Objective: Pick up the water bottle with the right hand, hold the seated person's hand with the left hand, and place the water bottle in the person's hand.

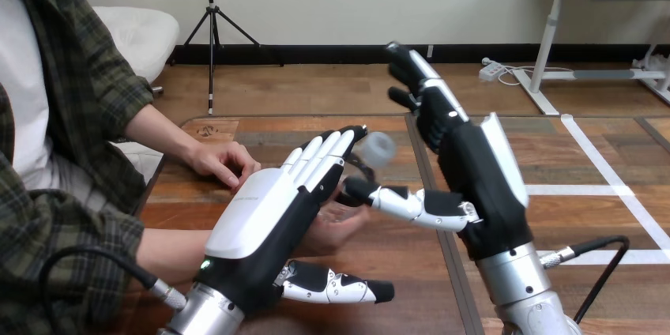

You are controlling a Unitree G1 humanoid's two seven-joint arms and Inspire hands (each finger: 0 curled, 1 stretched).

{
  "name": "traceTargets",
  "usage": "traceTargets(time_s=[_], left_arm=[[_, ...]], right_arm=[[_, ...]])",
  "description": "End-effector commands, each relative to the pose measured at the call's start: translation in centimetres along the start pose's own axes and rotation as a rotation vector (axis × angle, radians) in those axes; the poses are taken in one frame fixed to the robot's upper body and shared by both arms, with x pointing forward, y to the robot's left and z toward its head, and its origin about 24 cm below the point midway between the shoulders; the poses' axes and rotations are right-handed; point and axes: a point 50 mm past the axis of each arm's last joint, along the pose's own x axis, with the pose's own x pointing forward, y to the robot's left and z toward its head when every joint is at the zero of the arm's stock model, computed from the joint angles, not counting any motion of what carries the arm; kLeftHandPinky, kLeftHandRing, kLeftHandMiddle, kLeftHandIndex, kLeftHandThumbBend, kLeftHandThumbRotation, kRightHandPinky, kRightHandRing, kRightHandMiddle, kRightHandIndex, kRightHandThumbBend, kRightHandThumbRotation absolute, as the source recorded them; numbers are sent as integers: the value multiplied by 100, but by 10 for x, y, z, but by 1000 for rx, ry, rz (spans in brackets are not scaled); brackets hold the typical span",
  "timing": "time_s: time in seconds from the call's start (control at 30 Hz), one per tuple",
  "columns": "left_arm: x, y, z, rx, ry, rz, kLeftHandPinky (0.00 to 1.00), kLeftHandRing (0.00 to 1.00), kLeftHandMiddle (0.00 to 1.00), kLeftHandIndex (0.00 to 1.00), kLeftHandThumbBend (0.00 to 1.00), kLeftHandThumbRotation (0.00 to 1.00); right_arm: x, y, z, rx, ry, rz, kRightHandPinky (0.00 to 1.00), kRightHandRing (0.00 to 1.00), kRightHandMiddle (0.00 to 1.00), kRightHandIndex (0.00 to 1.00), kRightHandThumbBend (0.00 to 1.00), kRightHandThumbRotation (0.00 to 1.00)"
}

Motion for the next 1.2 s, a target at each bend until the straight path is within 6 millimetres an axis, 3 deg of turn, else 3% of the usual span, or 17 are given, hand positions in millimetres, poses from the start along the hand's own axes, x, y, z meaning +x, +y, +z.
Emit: traceTargets(time_s=[0.0,0.27,0.47,0.57,0.77,0.87,1.17], left_arm=[[6,10,-1,-64,-44,64,96,98,100,98,96,35],[6,8,0,-208,-116,113,87,97,99,96,93,41],[6,6,0,-320,-166,165,87,97,97,93,92,42],[6,4,0,-359,-187,203,87,95,95,91,92,44],[6,-3,2,-442,-218,311,79,87,88,85,90,50],[6,-7,4,-484,-225,371,73,82,84,83,85,51],[5,-22,11,-591,-205,501,61,72,76,76,43,41]], right_arm=[[10,-7,14,10,-90,-66,94,97,97,93,67,9],[7,-8,13,21,-91,-112,93,95,96,92,63,12],[6,-8,13,45,-100,-154,89,93,94,89,61,20],[5,-8,13,56,-104,-170,87,92,93,88,60,23],[4,-8,12,57,-110,-195,84,90,91,86,56,28],[3,-8,12,52,-111,-209,82,89,90,85,53,31],[0,-7,11,64,-111,-249,77,85,87,82,48,33]])
